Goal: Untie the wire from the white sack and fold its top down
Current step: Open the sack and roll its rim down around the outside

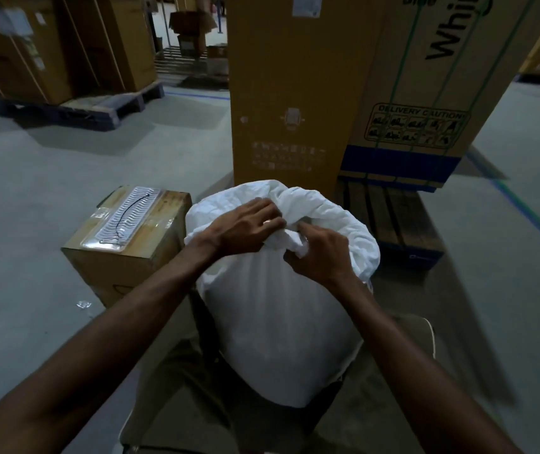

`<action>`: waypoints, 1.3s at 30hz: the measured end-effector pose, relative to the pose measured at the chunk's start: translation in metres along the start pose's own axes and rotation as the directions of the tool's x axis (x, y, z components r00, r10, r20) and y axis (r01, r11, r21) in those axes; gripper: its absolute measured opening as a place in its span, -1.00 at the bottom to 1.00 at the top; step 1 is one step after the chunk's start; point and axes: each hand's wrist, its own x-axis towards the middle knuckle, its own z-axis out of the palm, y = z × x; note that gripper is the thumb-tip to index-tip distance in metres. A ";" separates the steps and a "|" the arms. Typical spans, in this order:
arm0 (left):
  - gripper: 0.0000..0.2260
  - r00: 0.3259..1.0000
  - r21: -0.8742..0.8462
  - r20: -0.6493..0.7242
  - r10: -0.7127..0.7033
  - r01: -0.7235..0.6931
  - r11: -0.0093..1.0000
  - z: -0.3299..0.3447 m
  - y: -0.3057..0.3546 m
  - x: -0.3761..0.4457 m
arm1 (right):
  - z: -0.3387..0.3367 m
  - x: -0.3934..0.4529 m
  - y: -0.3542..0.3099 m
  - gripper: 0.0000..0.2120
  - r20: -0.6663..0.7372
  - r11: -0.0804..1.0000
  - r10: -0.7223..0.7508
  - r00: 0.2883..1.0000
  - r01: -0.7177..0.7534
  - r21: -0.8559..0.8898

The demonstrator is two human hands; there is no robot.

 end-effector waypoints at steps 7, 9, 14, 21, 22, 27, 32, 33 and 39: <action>-0.78 0.962 -0.064 -0.014 -0.272 0.271 0.960 0.006 0.016 -0.012 | 0.018 0.006 -0.010 -0.84 -0.158 0.972 -0.197 0.968 0.172 -0.162; -0.58 0.830 -0.181 -0.069 -0.553 0.535 0.825 0.005 0.038 -0.016 | 0.022 -0.003 -0.013 -0.86 -0.229 0.949 -0.265 0.937 0.212 -0.233; -0.47 -0.331 -0.817 0.197 -0.923 0.464 -0.341 -0.002 0.125 -0.012 | 0.020 -0.013 -0.028 -0.67 -0.348 0.920 -0.334 0.876 0.224 -0.321; -0.72 -0.237 -0.674 0.738 -0.632 -0.209 -0.708 0.011 0.083 -0.001 | 0.015 -0.018 -0.032 -0.68 -0.352 0.860 -0.478 0.805 0.348 -0.374; -0.81 -0.246 -0.658 0.752 -0.611 -0.238 -0.714 0.010 0.078 0.002 | 0.015 -0.020 -0.032 -0.70 -0.348 0.861 -0.481 0.805 0.359 -0.360; -0.82 -0.220 -0.621 0.781 -0.584 -0.366 -0.693 0.004 0.068 0.012 | 0.009 -0.022 -0.032 -0.61 0.112 0.946 0.037 0.993 -0.071 0.315; -0.67 -0.270 -0.682 0.731 -0.627 -0.268 -0.680 0.000 0.072 0.013 | 0.010 -0.009 -0.034 -0.34 0.371 0.750 0.251 0.894 -0.422 0.509; -0.67 -0.256 -0.673 0.738 -0.625 -0.211 -0.708 0.000 0.071 0.010 | 0.009 -0.005 -0.036 -0.43 0.336 0.767 0.236 0.912 -0.387 0.511; -0.53 -0.198 -0.535 0.679 -0.707 0.525 -0.661 -0.011 0.040 -0.016 | 0.024 0.002 -0.064 -0.73 0.120 0.894 0.171 0.978 -0.205 0.398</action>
